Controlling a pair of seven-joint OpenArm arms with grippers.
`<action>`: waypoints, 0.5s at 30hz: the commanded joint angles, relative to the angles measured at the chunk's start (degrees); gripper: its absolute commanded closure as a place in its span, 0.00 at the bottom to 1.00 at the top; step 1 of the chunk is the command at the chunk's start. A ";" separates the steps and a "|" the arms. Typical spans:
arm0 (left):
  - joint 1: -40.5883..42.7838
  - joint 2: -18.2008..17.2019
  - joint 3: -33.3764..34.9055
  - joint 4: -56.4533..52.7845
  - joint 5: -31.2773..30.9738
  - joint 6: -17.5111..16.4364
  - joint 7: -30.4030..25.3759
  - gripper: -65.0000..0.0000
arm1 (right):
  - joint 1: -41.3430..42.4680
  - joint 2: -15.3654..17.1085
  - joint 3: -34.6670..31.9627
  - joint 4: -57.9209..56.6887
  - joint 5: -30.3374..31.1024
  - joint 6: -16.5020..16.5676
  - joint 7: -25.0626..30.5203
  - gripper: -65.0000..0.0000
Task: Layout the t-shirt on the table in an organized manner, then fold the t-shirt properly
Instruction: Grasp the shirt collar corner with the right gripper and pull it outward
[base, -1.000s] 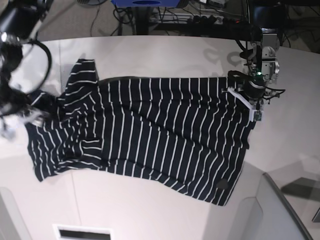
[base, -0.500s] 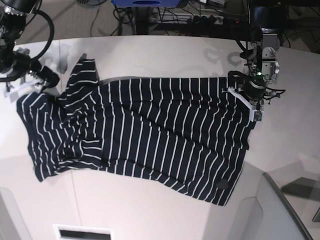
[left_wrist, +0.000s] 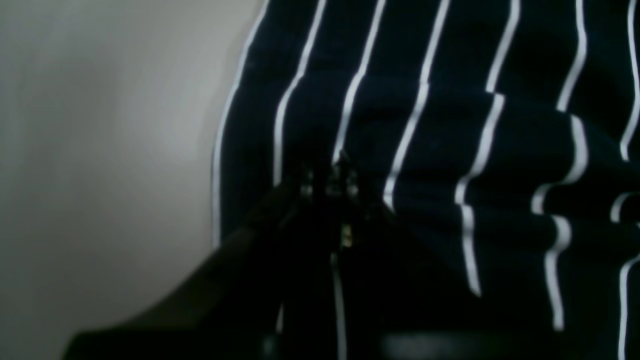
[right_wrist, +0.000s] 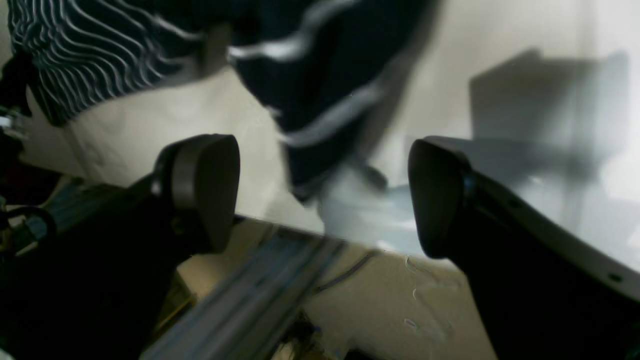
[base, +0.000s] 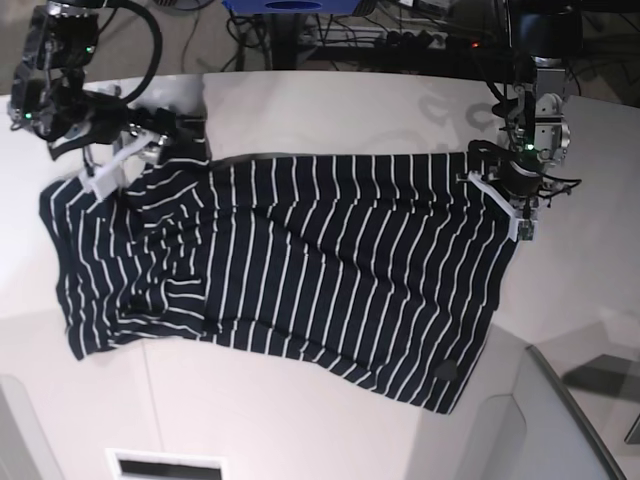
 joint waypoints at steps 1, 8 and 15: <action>0.23 -0.53 -0.11 -0.02 0.55 0.30 2.76 1.00 | 0.88 0.43 -1.08 0.65 1.00 -1.20 1.08 0.24; 0.94 -0.53 -0.11 0.33 0.55 0.30 2.76 1.00 | 0.26 0.70 -3.19 -2.43 1.53 -5.68 3.19 0.77; 1.11 -0.53 -0.11 0.42 0.55 0.30 2.76 1.00 | -5.27 1.66 1.91 7.68 1.53 -5.86 -5.25 0.99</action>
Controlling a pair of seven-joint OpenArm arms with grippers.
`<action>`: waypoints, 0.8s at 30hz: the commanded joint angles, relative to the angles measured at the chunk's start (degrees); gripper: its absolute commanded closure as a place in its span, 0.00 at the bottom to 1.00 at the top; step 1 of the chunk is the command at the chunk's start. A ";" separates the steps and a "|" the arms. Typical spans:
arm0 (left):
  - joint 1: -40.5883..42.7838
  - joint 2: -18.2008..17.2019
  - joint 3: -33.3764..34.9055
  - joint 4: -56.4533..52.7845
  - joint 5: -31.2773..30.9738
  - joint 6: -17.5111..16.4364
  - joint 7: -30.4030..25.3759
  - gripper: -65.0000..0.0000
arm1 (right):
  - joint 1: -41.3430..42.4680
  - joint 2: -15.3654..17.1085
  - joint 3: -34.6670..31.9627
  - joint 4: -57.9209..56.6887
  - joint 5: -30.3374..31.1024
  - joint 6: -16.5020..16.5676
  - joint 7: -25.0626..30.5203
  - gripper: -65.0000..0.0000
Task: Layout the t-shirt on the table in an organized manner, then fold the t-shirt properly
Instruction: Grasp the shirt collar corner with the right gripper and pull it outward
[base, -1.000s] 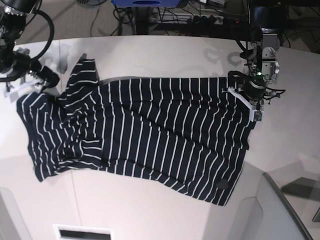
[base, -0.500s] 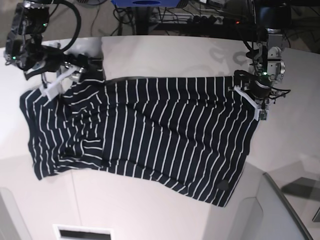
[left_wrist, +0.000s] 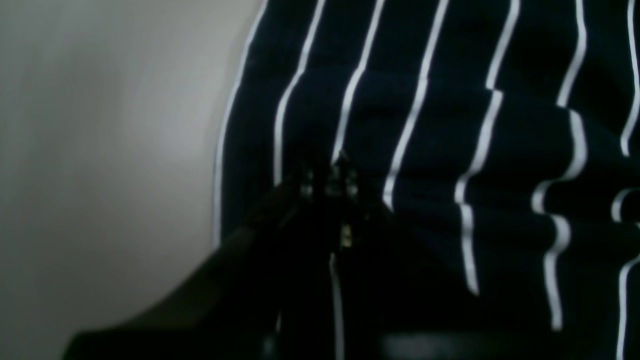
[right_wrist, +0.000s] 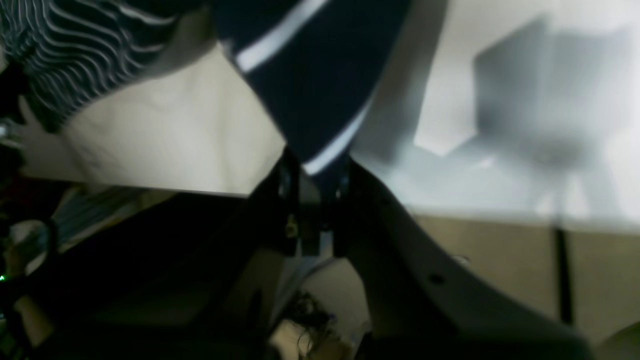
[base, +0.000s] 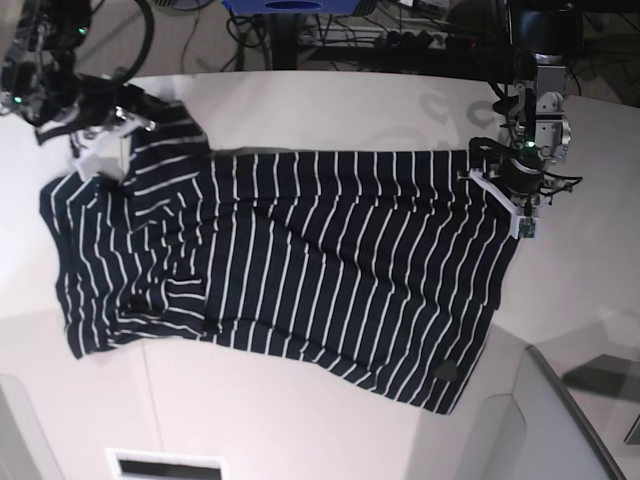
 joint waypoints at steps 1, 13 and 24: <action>0.79 -0.40 -0.04 0.03 0.55 0.25 3.03 1.00 | -0.76 0.16 0.60 2.77 1.29 0.13 -1.55 0.99; 3.95 1.88 -0.13 7.33 13.12 0.25 3.03 1.00 | -5.94 -0.02 3.41 0.31 7.70 2.06 -9.24 0.99; 4.66 2.15 -0.13 8.56 14.00 0.25 3.03 1.00 | -10.07 3.41 3.77 -6.72 22.47 1.98 -9.24 0.75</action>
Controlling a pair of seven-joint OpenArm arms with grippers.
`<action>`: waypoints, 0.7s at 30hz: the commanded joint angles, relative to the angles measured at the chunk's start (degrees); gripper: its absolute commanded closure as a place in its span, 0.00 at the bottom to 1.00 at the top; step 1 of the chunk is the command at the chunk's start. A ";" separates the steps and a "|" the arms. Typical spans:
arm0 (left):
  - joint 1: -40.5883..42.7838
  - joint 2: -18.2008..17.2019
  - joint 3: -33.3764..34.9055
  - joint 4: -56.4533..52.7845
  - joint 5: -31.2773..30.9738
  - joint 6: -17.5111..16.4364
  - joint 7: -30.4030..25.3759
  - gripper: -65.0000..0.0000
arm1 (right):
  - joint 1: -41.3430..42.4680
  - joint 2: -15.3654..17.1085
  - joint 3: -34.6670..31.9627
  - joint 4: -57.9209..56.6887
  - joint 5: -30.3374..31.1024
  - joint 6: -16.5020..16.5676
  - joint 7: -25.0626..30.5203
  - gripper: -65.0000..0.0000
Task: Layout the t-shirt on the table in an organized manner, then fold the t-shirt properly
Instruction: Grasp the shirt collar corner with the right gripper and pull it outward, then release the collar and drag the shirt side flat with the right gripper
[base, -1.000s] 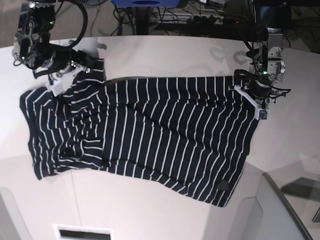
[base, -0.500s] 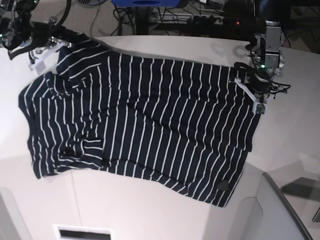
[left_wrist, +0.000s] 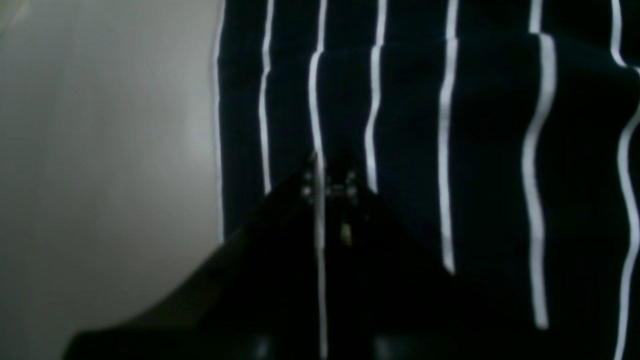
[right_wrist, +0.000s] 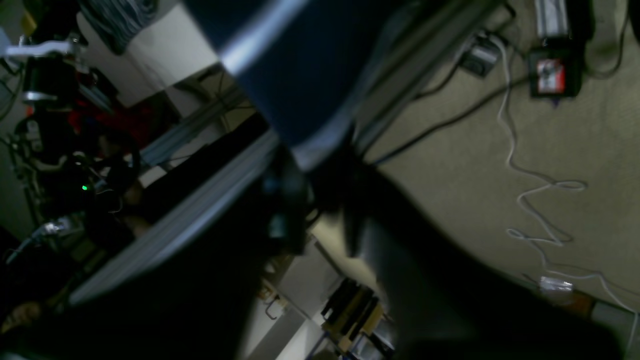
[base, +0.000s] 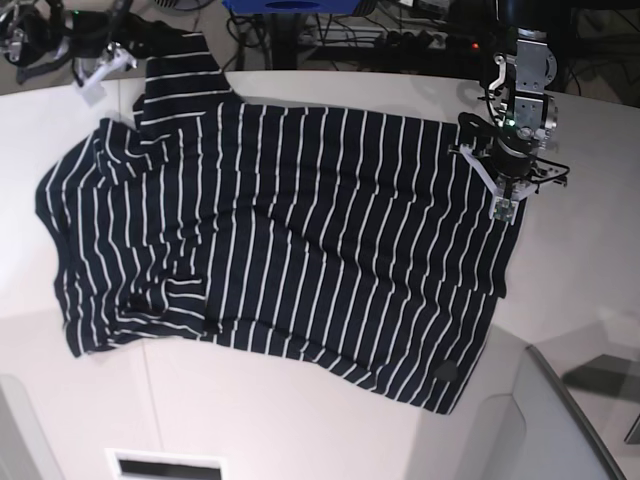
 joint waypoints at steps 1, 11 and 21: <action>-0.11 -0.59 -0.08 0.69 0.08 -0.05 0.23 1.00 | -1.29 1.05 0.64 0.91 2.04 -0.10 -0.67 0.67; -0.46 -0.67 -0.08 0.69 0.08 -0.05 0.32 1.00 | 3.72 6.24 7.94 4.86 -4.02 -0.19 16.87 0.45; -0.11 -0.59 -0.17 0.69 0.08 0.04 0.49 1.00 | 25.61 8.70 6.71 -18.08 -24.24 1.57 20.38 0.45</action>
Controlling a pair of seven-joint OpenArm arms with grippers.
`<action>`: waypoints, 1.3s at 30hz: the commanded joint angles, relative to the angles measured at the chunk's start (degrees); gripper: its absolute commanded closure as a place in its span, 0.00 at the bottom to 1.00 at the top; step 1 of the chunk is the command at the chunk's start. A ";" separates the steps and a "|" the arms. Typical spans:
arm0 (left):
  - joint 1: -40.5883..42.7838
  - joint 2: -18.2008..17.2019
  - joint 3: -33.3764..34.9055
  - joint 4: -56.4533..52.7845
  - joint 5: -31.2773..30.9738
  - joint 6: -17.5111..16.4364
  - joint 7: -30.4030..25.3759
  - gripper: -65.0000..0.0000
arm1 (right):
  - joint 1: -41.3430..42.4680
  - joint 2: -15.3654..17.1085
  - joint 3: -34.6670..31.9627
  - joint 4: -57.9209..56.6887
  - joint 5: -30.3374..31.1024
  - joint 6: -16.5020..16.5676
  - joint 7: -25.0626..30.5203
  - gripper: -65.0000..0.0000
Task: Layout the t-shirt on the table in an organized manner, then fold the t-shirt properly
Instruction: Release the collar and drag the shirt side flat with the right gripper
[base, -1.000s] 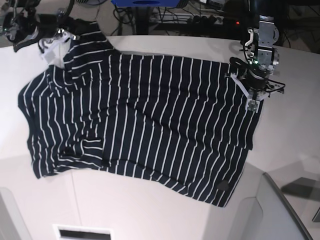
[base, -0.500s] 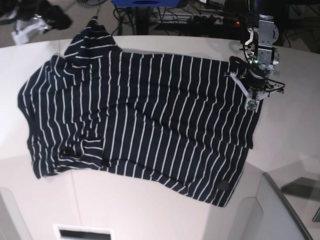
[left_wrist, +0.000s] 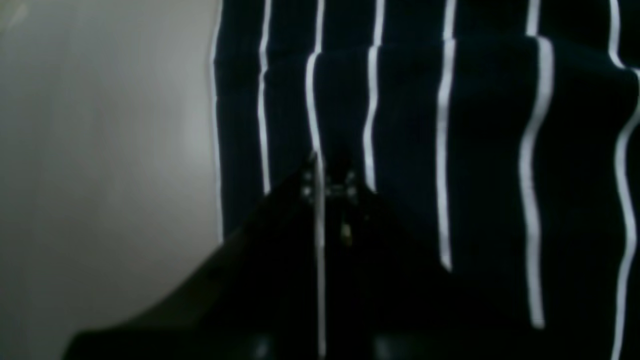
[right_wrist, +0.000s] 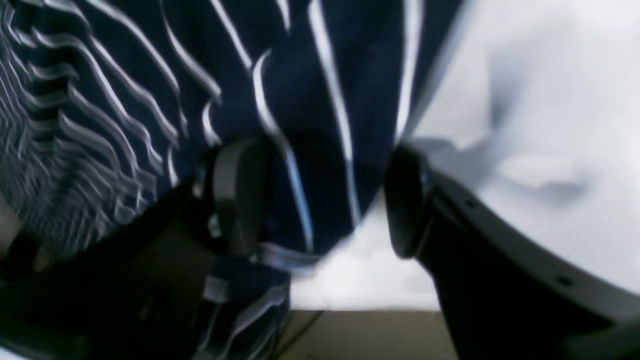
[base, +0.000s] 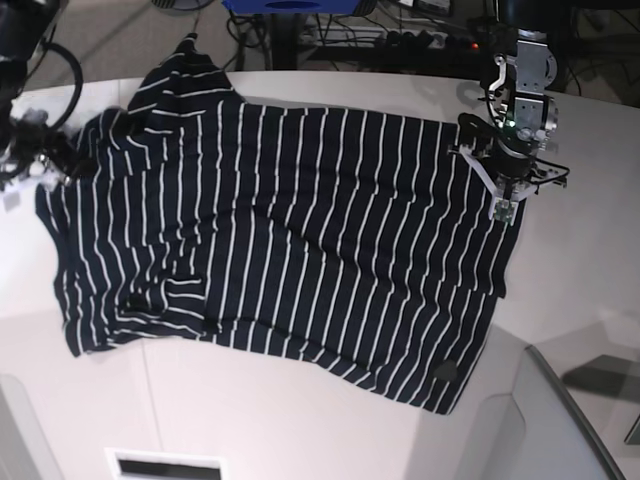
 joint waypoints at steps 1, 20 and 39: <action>-0.13 -0.54 -0.15 0.62 0.08 0.17 0.54 1.00 | 0.37 0.83 0.15 0.30 -0.08 1.23 1.09 0.47; -0.66 -0.45 -3.75 0.10 0.52 0.17 0.71 1.00 | 8.72 2.68 1.73 -11.75 -23.90 1.75 11.46 1.00; -6.11 0.69 -3.32 -7.73 0.60 0.17 0.36 1.00 | 16.01 4.26 -11.72 -7.53 -23.90 1.75 13.84 1.00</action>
